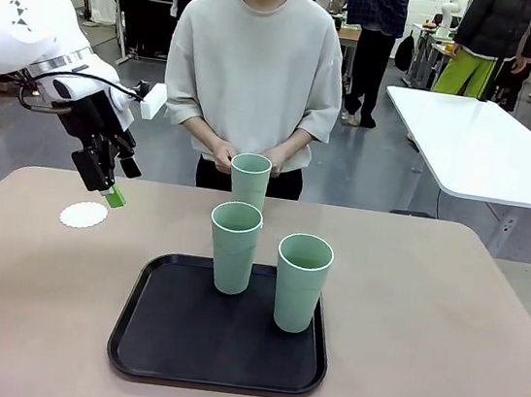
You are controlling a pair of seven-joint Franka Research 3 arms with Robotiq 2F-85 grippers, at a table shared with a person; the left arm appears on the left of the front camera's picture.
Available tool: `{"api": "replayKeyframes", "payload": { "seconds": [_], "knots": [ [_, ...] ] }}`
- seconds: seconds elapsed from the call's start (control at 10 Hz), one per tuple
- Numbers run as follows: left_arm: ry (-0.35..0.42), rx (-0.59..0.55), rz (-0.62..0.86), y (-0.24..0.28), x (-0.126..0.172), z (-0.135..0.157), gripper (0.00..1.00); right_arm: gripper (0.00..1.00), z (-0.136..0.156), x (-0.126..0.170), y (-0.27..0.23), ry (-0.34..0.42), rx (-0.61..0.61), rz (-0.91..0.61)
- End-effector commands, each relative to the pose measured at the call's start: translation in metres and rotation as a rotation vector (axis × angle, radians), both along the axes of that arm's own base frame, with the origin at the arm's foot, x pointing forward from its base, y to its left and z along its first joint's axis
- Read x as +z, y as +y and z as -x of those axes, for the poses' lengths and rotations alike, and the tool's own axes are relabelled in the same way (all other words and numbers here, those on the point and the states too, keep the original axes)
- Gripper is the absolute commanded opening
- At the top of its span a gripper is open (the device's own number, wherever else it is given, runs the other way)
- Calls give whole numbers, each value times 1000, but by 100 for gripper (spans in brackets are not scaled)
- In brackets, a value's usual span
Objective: Place coasters on the table and set cups on them.
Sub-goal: Take one Reusable plastic cup from the Flat Tray and place it on a coaster set by the human.
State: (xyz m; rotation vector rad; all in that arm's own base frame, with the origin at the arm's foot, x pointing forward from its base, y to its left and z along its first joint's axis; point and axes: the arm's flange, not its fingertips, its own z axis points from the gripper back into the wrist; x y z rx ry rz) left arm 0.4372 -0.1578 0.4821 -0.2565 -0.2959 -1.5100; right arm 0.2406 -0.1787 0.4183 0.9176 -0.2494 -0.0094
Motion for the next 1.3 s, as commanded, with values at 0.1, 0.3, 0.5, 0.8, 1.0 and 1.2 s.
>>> {"api": "replayKeyframes", "payload": {
  "seconds": [0.1,0.3,0.5,0.8,1.0,1.2],
  "knots": [
    [12,3,-22,0,7,1,100,100,-2,-1,0,-18,1,-19],
    [-28,-25,213,12,-12,-2,100,100,-2,-1,0,-18,1,-19],
    [-30,20,596,3,-45,0,100,100,-2,-1,0,-18,1,-19],
    [-29,-17,697,-20,-82,-7,100,100,-2,-1,0,-18,1,-19],
    [-20,-88,695,-23,-96,-10,100,100,-2,-1,0,-18,1,-19],
    [-58,-102,681,-14,-89,-5,100,100,-2,-1,0,-18,1,-19]
  ]
}}
